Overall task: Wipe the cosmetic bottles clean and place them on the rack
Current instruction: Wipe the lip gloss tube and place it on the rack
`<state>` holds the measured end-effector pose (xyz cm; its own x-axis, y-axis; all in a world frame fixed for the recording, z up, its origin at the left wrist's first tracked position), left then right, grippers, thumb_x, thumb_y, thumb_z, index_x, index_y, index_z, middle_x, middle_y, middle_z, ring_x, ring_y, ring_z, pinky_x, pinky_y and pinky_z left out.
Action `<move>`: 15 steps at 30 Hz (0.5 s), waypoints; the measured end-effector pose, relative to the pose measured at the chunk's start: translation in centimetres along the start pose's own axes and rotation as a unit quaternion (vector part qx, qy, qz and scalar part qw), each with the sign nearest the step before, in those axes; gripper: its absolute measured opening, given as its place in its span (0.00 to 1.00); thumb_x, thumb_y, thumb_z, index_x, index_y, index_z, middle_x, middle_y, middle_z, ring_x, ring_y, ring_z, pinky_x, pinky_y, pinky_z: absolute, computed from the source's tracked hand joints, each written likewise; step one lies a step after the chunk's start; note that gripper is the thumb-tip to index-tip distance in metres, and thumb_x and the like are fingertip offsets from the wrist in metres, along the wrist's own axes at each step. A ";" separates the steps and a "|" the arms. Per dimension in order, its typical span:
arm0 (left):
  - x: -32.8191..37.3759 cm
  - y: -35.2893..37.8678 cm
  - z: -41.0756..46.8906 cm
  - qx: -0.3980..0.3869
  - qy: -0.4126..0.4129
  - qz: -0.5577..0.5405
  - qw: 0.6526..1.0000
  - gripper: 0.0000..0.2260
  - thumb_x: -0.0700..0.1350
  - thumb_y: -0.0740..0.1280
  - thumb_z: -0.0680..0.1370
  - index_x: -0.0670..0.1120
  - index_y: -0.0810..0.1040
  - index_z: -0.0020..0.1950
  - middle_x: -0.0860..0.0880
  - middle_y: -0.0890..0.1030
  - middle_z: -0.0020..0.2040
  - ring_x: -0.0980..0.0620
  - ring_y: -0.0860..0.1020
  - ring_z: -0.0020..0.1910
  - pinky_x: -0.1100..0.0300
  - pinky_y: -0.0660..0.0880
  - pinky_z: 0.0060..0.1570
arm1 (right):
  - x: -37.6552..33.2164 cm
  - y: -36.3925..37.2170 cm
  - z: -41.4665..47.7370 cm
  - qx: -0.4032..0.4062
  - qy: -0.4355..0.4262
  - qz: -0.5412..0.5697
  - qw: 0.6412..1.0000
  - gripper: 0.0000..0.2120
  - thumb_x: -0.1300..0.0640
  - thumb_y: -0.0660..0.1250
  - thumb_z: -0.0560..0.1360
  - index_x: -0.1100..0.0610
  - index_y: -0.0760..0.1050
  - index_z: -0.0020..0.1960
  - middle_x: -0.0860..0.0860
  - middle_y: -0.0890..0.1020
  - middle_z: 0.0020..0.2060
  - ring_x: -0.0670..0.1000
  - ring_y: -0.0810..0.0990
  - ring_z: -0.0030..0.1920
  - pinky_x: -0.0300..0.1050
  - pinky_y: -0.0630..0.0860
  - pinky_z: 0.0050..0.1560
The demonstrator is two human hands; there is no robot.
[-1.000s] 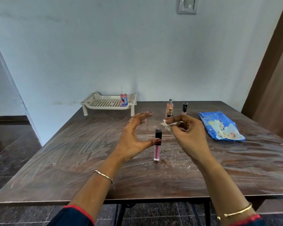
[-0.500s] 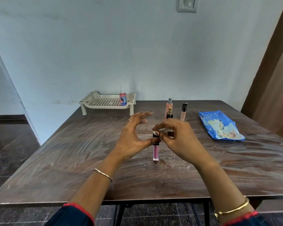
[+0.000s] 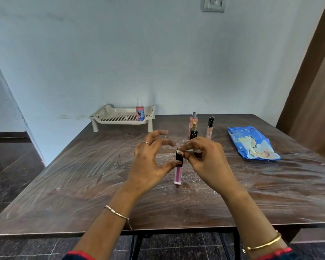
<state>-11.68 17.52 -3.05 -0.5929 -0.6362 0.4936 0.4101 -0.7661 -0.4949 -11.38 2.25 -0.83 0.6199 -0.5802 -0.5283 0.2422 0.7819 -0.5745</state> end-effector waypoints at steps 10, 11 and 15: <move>0.7 -0.3 -0.4 0.008 -0.012 0.012 1.000 0.14 0.58 0.72 0.67 0.58 0.79 0.51 0.61 0.71 0.59 0.58 0.74 0.58 0.42 0.69 0.62 | -0.1 -0.1 -0.9 0.059 0.022 0.015 0.998 0.06 0.61 0.74 0.71 0.53 0.78 0.41 0.42 0.79 0.38 0.41 0.78 0.41 0.35 0.76 0.39; 0.8 -0.2 -0.4 0.006 -0.011 0.011 1.000 0.14 0.59 0.71 0.67 0.59 0.78 0.51 0.61 0.72 0.59 0.59 0.74 0.57 0.42 0.69 0.62 | 0.1 -0.1 -1.0 0.065 0.027 0.022 0.997 0.05 0.60 0.74 0.70 0.53 0.78 0.41 0.42 0.79 0.38 0.41 0.78 0.41 0.34 0.76 0.38; 0.8 -0.2 -0.3 -0.003 -0.011 0.015 1.000 0.14 0.59 0.71 0.68 0.59 0.79 0.52 0.61 0.73 0.59 0.61 0.75 0.56 0.41 0.68 0.62 | 1.1 0.2 -1.4 0.076 0.068 0.075 0.992 0.03 0.59 0.73 0.71 0.54 0.80 0.41 0.43 0.81 0.39 0.41 0.80 0.41 0.33 0.76 0.39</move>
<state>-12.46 17.18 -2.82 -0.5650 -0.6613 0.4933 0.4235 -0.7456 -0.5145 -11.74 1.42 -2.39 0.5532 -0.4718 -0.6865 0.2703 0.8812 -0.3878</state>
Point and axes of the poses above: each hand's wrist, its own z-axis towards the middle knuckle, its own y-axis out of the palm, x = y × z, the point moved 7 cm from there along z, towards the middle knuckle
